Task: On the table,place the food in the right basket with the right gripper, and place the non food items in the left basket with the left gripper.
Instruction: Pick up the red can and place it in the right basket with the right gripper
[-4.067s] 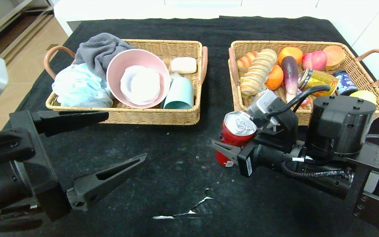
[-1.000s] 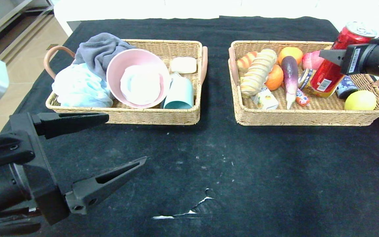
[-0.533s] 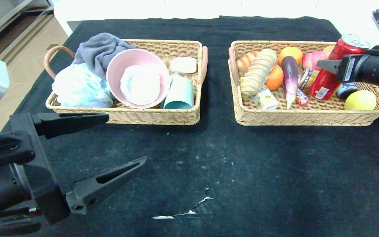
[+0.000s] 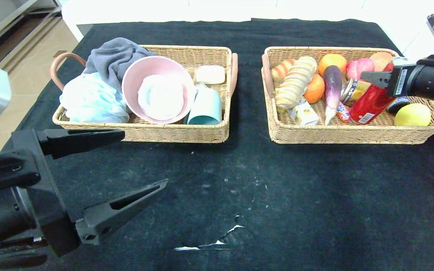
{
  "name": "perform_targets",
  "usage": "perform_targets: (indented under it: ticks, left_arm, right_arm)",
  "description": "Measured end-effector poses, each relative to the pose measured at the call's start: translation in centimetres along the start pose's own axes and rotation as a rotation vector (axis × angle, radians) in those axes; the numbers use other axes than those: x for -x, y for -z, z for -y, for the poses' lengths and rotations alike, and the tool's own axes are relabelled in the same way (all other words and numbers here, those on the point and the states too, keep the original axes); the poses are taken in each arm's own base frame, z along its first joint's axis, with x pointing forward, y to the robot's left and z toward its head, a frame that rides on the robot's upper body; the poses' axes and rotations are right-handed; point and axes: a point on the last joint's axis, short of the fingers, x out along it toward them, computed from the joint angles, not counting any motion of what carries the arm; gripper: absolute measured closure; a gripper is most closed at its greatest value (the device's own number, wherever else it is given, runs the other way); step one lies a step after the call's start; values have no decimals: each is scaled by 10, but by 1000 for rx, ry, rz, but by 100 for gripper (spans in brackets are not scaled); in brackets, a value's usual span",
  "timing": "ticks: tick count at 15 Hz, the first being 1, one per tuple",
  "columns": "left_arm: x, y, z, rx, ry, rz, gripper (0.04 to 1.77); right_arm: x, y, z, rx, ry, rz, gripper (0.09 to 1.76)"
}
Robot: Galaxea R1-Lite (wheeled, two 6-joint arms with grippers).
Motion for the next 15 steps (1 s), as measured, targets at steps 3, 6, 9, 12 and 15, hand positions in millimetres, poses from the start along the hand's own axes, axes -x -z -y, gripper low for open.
perform_targets:
  ticks: [3, 6, 9, 12, 15]
  left_arm:
    - [0, 0, 0, 0, 0, 0, 9]
    - [0, 0, 0, 0, 0, 1, 9]
    - [0, 0, 0, 0, 0, 0, 9]
    - [0, 0, 0, 0, 1, -2, 9]
    - [-1, 1, 1, 0, 8, -3, 9]
  right_arm:
    - [0, 0, 0, -2, 0, 0, 39]
    - [0, -1, 1, -1, 4, 1, 31]
    - [1, -2, 6, 4, 23, 2, 25]
    - [3, -4, 16, 7, 56, 5, 22]
    - [6, -5, 22, 22, 79, 9, 19]
